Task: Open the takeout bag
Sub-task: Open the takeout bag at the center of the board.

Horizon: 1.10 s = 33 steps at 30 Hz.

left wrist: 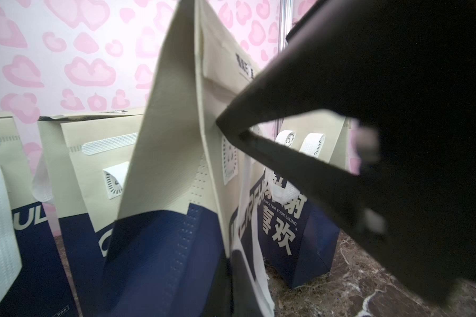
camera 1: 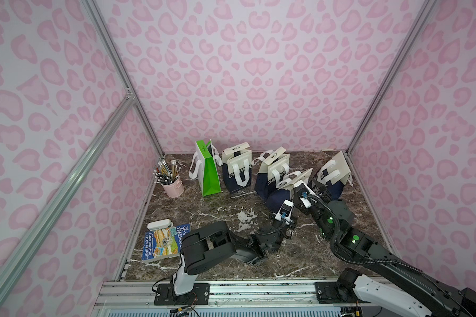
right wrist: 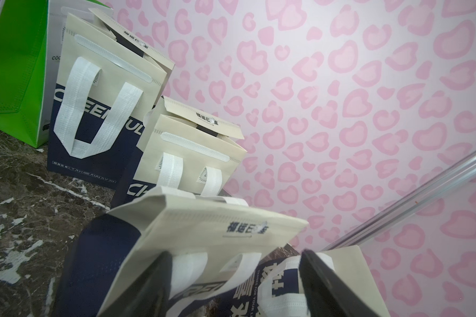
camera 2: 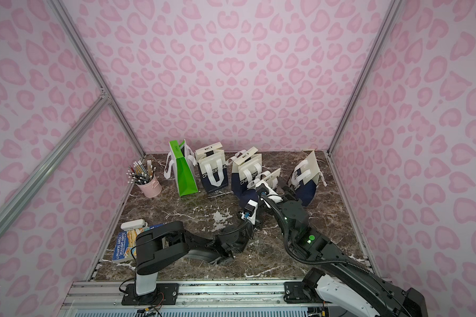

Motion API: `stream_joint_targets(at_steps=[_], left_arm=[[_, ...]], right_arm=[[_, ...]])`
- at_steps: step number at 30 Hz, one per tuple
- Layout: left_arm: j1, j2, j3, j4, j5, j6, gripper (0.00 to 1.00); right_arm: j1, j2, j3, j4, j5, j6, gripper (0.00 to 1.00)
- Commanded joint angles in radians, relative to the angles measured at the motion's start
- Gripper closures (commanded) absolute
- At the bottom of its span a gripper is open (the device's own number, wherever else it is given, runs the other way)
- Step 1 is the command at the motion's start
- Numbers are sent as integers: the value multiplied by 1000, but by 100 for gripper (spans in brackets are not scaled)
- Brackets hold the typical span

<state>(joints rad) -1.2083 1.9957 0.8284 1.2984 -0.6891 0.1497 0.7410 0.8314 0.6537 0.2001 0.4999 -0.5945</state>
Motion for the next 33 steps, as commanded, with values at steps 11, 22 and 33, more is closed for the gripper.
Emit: stream_joint_targets(at_steps=[11, 22, 33], left_arm=[[-6, 0, 15, -11, 8, 35, 95], [-5, 2, 14, -16, -3, 34, 95], [-5, 1, 15, -19, -7, 37, 95]], right_arm=[[-1, -35, 20, 62, -104, 26, 23], [1, -51, 15, 32, -137, 50, 24], [-2, -34, 18, 42, -92, 29, 37]])
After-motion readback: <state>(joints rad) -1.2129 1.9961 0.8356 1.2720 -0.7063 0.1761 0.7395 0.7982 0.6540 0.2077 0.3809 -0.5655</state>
